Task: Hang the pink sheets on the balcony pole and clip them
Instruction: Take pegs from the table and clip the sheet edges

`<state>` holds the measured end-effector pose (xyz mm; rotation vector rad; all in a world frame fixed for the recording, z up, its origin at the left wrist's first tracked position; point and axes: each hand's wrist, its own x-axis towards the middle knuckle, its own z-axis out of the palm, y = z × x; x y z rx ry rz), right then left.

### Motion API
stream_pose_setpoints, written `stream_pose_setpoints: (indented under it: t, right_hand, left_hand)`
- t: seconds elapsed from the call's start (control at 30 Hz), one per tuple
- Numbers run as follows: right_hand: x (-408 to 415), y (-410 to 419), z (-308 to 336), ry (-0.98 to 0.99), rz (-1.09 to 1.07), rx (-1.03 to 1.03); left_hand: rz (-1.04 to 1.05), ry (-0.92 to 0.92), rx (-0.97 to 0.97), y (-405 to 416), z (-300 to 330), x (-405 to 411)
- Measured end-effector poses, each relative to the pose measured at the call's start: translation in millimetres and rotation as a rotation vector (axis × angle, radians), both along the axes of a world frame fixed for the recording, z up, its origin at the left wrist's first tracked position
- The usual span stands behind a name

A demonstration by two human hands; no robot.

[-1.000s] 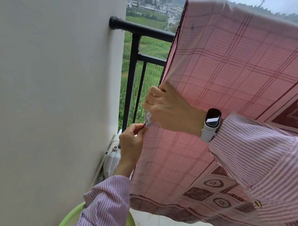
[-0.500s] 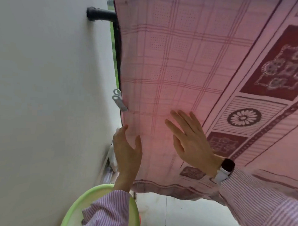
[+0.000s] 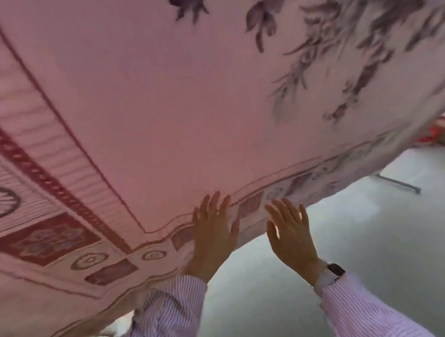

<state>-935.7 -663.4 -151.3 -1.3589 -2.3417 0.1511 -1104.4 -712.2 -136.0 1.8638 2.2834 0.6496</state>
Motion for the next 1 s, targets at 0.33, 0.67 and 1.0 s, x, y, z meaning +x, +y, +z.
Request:
stream_pose_setpoints:
  t: [0.33, 0.67, 1.0]
  right_hand:
    - [247.3, 126.0, -5.3, -0.031, -0.61, -0.121]
    - [446.9, 286.0, 1.9, -0.044, -0.988, -0.156]
    - [662.9, 430.9, -22.5, -0.009, -1.239, -0.16]
  left_hand:
    - [-0.596, 0.162, -0.086, 227.0, -9.7, 244.6]
    - [-0.948, 0.14, -0.035, 466.8, -12.2, 446.1]
    - [-1.185, 0.11, -0.024, 644.7, -32.0, 689.2]
